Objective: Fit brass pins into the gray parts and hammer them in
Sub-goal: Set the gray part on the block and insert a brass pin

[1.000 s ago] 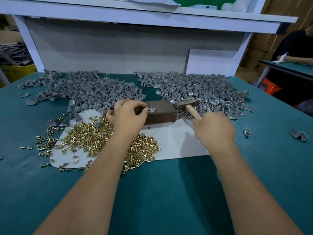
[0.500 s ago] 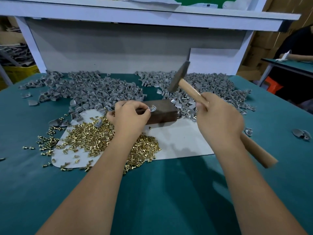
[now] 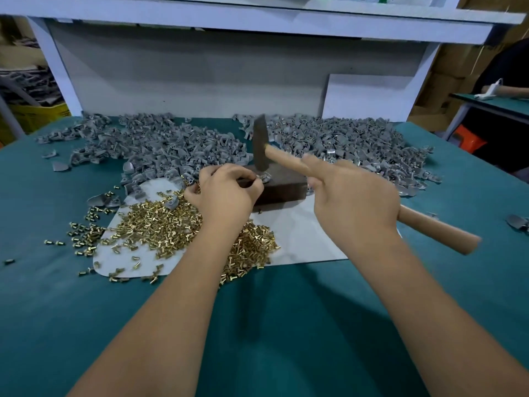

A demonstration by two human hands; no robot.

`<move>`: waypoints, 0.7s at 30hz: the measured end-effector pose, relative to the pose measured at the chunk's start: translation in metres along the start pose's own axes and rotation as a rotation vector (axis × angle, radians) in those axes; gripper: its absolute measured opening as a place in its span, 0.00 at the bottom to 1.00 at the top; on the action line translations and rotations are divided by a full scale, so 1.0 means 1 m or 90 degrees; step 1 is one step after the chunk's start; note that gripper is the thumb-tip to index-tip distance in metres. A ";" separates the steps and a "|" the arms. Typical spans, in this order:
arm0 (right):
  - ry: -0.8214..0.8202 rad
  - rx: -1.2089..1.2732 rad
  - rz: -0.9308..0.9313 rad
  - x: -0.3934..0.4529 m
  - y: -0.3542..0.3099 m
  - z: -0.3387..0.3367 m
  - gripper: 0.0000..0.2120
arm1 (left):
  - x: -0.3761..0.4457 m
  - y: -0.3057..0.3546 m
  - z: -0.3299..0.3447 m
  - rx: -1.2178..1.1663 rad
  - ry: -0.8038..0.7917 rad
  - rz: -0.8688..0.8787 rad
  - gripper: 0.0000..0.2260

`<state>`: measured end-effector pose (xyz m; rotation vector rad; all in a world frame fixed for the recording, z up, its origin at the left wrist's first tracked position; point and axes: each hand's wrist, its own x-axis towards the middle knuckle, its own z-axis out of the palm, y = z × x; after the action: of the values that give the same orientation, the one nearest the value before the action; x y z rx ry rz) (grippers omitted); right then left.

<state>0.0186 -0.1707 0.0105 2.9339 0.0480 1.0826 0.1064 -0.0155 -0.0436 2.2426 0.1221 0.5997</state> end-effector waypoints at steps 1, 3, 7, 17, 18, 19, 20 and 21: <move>0.023 0.008 0.027 0.003 0.000 -0.002 0.16 | 0.000 0.000 0.001 0.005 0.009 0.002 0.05; 0.079 0.029 0.081 0.005 -0.001 -0.003 0.16 | -0.001 -0.001 0.003 0.002 0.019 0.005 0.06; -0.027 -0.002 0.031 -0.003 -0.001 0.003 0.16 | -0.001 -0.001 0.001 -0.030 0.003 -0.006 0.08; -0.062 -0.029 0.041 -0.003 0.004 0.004 0.15 | -0.001 -0.002 0.000 -0.045 -0.012 0.004 0.09; -0.061 -0.022 0.043 -0.001 0.004 0.003 0.15 | -0.001 -0.002 0.000 -0.049 -0.012 0.006 0.08; -0.044 -0.011 0.055 0.001 0.004 0.002 0.15 | -0.001 -0.002 0.000 -0.047 -0.004 0.005 0.09; -0.016 0.005 0.076 0.003 0.004 0.002 0.15 | -0.001 -0.002 0.001 -0.038 0.006 0.002 0.09; 0.014 0.022 0.097 0.002 0.004 0.001 0.15 | -0.001 -0.001 0.002 -0.026 0.013 0.000 0.11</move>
<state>0.0214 -0.1744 0.0110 2.9978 -0.1616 1.1432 0.1068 -0.0166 -0.0460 2.1975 0.1187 0.6206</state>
